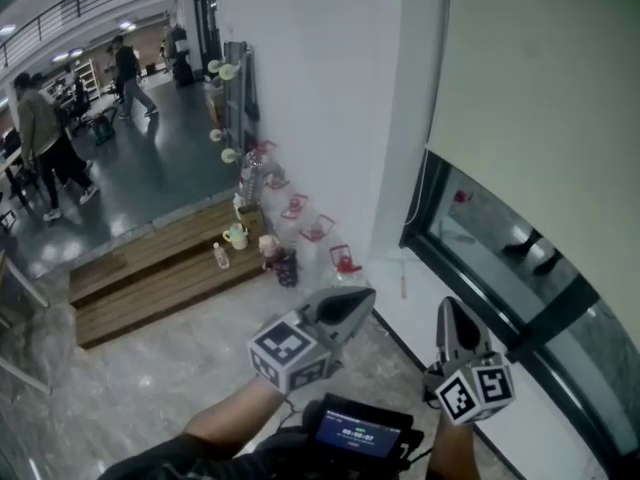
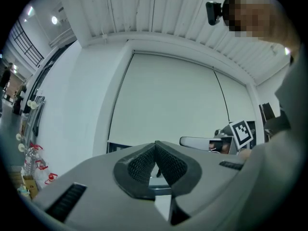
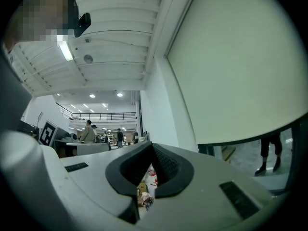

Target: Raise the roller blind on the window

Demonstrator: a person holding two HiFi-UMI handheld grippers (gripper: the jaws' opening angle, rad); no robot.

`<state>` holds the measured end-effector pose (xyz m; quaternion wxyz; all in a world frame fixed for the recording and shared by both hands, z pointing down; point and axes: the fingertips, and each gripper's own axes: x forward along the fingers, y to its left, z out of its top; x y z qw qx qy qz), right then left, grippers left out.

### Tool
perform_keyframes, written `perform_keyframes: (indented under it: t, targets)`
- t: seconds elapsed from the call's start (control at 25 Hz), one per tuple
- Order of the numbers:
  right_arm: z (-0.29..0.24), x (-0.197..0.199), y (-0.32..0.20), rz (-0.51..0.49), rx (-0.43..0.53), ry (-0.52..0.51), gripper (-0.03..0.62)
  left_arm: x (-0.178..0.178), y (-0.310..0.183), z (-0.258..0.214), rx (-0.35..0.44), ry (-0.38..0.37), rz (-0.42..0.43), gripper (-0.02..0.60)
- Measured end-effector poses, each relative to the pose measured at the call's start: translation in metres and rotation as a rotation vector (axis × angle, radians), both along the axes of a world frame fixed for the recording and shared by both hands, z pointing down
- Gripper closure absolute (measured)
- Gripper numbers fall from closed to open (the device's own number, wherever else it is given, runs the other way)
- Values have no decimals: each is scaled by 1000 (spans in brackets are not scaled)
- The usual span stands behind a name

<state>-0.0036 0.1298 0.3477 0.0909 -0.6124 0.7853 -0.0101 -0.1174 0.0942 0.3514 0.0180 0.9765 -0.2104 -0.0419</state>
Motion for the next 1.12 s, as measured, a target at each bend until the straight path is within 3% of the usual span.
perform_keyframes:
  t: [0.6, 1.12]
  targets:
    - [-13, -1, -105, 65, -5, 24, 585, 8, -110, -15, -6, 44, 66, 591]
    - [-16, 15, -156, 100, -6, 28, 585, 38, -159, -9, -20, 48, 149, 591]
